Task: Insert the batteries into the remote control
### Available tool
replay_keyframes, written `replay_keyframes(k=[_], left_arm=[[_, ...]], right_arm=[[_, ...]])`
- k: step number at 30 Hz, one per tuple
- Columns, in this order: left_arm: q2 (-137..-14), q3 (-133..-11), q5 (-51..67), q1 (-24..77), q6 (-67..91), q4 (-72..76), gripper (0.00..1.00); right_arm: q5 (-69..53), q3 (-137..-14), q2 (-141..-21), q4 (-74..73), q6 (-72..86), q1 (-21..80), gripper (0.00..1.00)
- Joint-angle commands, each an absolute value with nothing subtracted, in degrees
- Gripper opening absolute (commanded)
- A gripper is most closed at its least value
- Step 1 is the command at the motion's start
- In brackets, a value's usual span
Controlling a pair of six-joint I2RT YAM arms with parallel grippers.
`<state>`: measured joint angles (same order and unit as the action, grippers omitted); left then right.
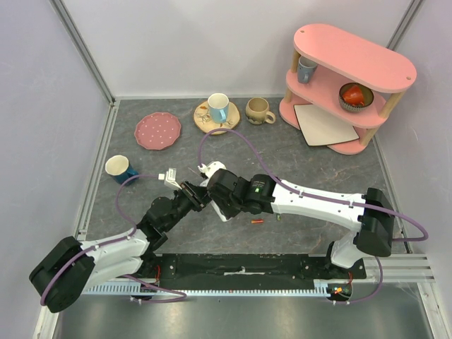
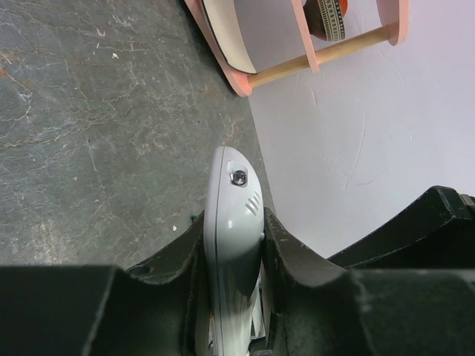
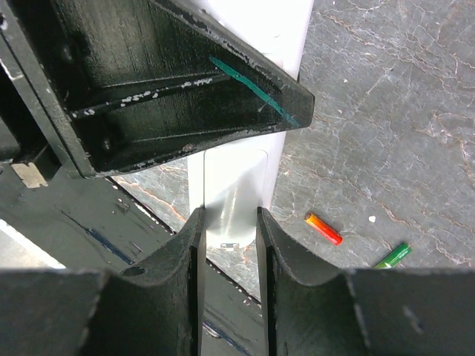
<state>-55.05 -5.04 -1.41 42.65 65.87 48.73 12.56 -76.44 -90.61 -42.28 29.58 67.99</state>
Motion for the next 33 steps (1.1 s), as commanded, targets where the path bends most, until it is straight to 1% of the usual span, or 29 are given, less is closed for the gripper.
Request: replay_keyframes(k=[1, 4, 6, 10, 14, 25, 31, 33], left_arm=[[-55.19, -6.5, 2.81, 44.47, 65.21, 57.13, 0.02], [-55.63, -6.24, 3.6, 44.56, 65.57, 59.23, 0.02], [-56.25, -6.15, 3.95, 44.56, 65.92, 60.2, 0.02], [-56.34, -6.07, 3.43, 44.65, 66.18, 60.12, 0.02], [-55.72, -5.98, 2.81, 44.65, 66.36, 58.98, 0.02], [-54.06, -6.06, 1.41, 44.65, 66.27, 55.9, 0.02], [-53.61, -6.24, 0.7, 44.65, 66.09, 54.4, 0.02], [-53.44, -6.24, 0.53, 44.65, 66.09, 54.14, 0.02]], right_arm=[[15.65, -78.66, -90.97, -38.85, 29.53, 66.53, 0.0], [15.65, -78.22, -90.44, -37.97, 29.62, 66.62, 0.06], [15.65, -78.4, -90.44, -37.71, 29.71, 66.45, 0.11], [15.29, -78.14, -90.18, -37.44, 29.97, 66.45, 0.18], [15.29, -77.43, -89.65, -37.44, 30.32, 66.45, 0.27], [15.38, -76.99, -89.3, -37.53, 30.76, 66.45, 0.39], [15.38, -75.85, -88.51, -37.27, 30.76, 66.45, 0.48], [15.21, -75.59, -88.33, -37.26, 30.94, 66.45, 0.48]])
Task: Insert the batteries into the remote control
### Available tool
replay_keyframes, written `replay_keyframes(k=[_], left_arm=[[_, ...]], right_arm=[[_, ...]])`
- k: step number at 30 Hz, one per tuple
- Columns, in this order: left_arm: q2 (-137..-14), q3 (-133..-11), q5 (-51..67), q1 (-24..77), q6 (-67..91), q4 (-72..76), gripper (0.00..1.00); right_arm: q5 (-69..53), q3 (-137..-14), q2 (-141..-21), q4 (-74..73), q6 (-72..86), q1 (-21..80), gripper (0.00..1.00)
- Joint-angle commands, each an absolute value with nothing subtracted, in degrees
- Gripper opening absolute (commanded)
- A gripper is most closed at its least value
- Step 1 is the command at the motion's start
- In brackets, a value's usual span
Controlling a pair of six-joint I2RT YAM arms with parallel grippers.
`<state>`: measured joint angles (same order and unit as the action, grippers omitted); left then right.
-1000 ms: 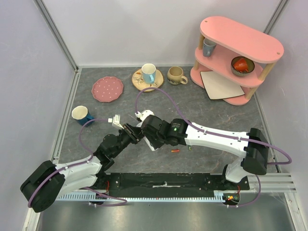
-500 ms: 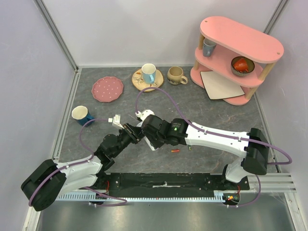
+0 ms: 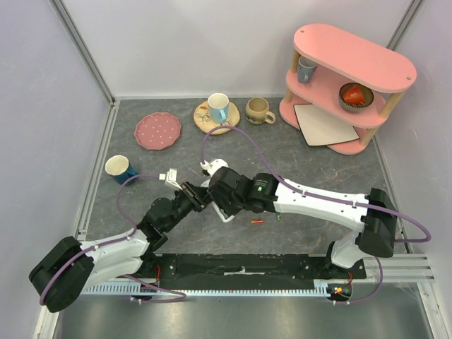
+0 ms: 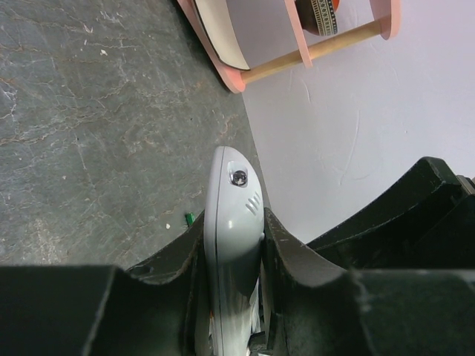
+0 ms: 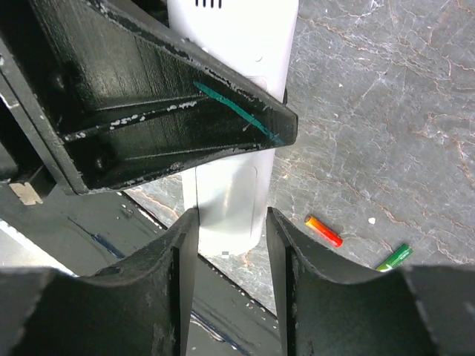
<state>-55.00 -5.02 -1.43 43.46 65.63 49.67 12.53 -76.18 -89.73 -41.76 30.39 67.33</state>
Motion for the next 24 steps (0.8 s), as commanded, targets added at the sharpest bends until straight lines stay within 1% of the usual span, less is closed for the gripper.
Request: replay_keyframes(k=[1, 3, 13, 18, 20, 22, 23, 24], left_arm=[[-53.35, -6.33, 0.53, 44.65, 66.01, 54.05, 0.02], [-53.17, -6.42, 0.27, 44.65, 65.92, 53.44, 0.02], [-54.32, -6.68, 0.09, 44.65, 65.65, 52.91, 0.02], [-54.84, -7.03, 0.26, 44.65, 65.74, 52.73, 0.02], [-54.41, -6.94, 0.18, 44.65, 66.18, 52.65, 0.02], [-52.92, -6.77, 0.18, 44.47, 66.36, 51.95, 0.02], [-52.39, -6.68, 0.09, 44.39, 66.53, 51.42, 0.02], [-51.77, -6.68, 0.17, 44.04, 66.45, 50.98, 0.02]], right_arm=[[15.12, -75.5, -88.33, -37.27, 30.94, 66.53, 0.49], [15.03, -75.41, -88.24, -37.18, 30.94, 66.45, 0.5], [12.22, -77.08, -86.58, -36.04, 31.38, 66.45, 0.67], [11.69, -76.91, -83.07, -35.77, 31.81, 65.92, 0.71], [11.78, -75.51, -78.87, -34.46, 31.73, 64.6, 0.71], [10.21, -71.03, -75.17, -31.22, 32.43, 62.51, 0.73], [8.72, -69.1, -71.41, -29.64, 32.78, 61.27, 0.74], [6.96, -64.56, -69.63, -27.97, 33.39, 58.65, 0.76]])
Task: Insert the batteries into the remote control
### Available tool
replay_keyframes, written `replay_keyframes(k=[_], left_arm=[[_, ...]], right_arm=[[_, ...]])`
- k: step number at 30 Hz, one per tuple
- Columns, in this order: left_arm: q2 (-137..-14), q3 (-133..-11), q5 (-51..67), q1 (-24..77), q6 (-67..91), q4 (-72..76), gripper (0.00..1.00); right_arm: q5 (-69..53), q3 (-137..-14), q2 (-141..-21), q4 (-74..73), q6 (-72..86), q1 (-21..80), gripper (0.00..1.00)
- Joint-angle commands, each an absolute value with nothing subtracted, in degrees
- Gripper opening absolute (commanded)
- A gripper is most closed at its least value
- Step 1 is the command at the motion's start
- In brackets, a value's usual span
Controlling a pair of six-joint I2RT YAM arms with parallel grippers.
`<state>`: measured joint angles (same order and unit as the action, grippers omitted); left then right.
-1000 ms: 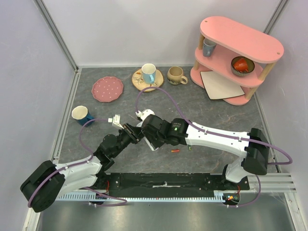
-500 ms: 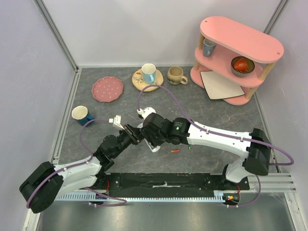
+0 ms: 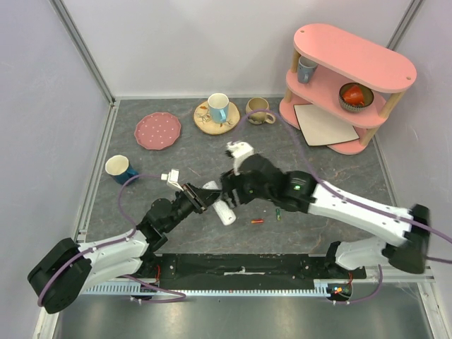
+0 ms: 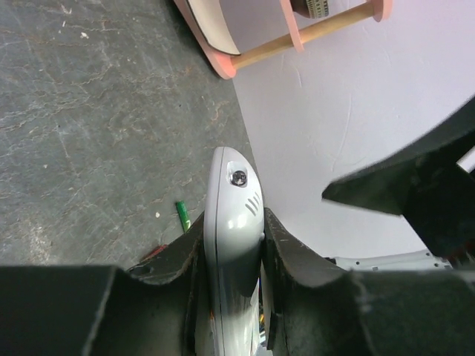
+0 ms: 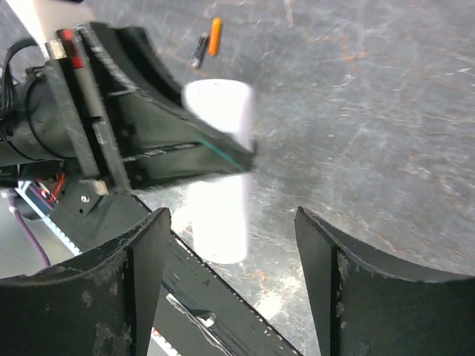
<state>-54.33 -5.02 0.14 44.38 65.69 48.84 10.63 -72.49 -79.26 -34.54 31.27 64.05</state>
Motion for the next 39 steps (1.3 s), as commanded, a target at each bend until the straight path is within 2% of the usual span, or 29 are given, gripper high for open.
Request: replay_keyframes(k=[1, 5, 12, 22, 39], left_arm=[[-50.55, -6.68, 0.7, 43.6, 66.45, 50.28, 0.02], [-48.87, -6.33, 8.07, 40.61, 68.99, 50.27, 0.02], [-49.83, -5.54, 16.08, 37.09, 72.68, 53.08, 0.02], [-52.82, -5.89, 17.49, 37.09, 73.74, 55.54, 0.02], [-56.07, -8.17, 17.75, 37.09, 74.36, 58.88, 0.02]], right_arm=[[4.07, -62.16, -67.96, -24.03, 35.05, 57.23, 0.77], [-12.87, -48.64, -60.48, -11.54, 39.62, 50.99, 0.82], [-24.42, -39.38, -57.83, 5.0, 44.82, 47.64, 0.85], [-28.99, -32.52, -62.57, 20.03, 50.89, 47.46, 0.84], [-37.09, -31.64, -70.48, 25.49, 50.8, 47.99, 0.72]])
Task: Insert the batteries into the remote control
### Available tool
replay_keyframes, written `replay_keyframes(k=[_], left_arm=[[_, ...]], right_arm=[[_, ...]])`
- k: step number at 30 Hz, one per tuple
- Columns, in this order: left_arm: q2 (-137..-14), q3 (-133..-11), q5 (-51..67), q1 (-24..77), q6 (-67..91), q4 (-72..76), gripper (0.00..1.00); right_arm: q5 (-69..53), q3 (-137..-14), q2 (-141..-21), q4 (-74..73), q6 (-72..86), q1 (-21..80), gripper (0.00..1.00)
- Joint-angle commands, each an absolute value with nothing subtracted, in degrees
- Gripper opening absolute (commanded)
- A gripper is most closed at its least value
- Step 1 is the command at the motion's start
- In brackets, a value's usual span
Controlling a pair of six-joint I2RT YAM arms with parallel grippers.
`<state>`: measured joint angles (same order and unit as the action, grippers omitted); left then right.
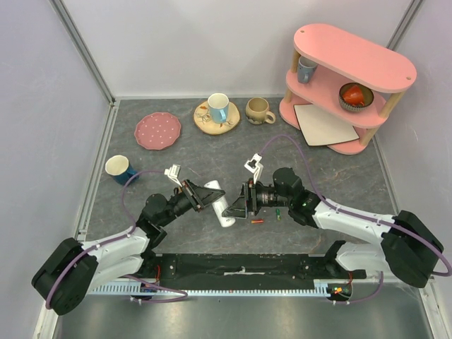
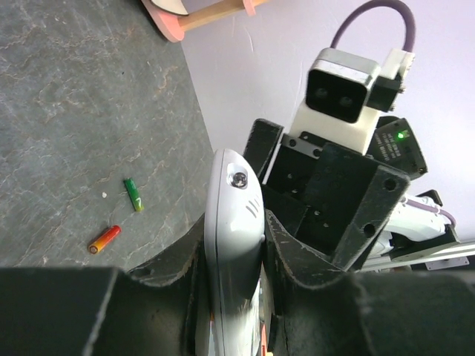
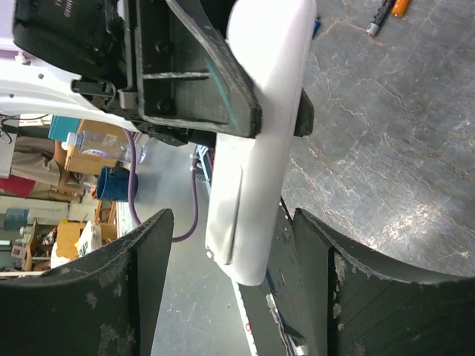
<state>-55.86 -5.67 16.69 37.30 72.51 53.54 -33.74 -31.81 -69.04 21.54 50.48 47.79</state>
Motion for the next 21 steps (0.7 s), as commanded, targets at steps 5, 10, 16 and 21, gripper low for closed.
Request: replay_keyframes(k=[5, 10, 16, 21], left_arm=[[-56.51, -8.7, 17.84, 37.09, 74.44, 59.76, 0.02], [-57.92, -8.44, 18.72, 37.18, 75.32, 62.05, 0.02], [-57.66, -8.35, 19.16, 37.53, 75.41, 62.75, 0.02], [-57.13, -8.17, 19.07, 37.71, 75.41, 62.58, 0.02]], right_arm=[[-37.0, -31.9, -71.1, 24.7, 50.54, 48.08, 0.66], [-36.48, -31.64, -71.72, 25.57, 51.15, 48.08, 0.59], [-36.04, -30.67, -73.04, 28.39, 53.17, 48.08, 0.42], [-35.77, -30.59, -73.39, 28.65, 53.44, 47.99, 0.27]])
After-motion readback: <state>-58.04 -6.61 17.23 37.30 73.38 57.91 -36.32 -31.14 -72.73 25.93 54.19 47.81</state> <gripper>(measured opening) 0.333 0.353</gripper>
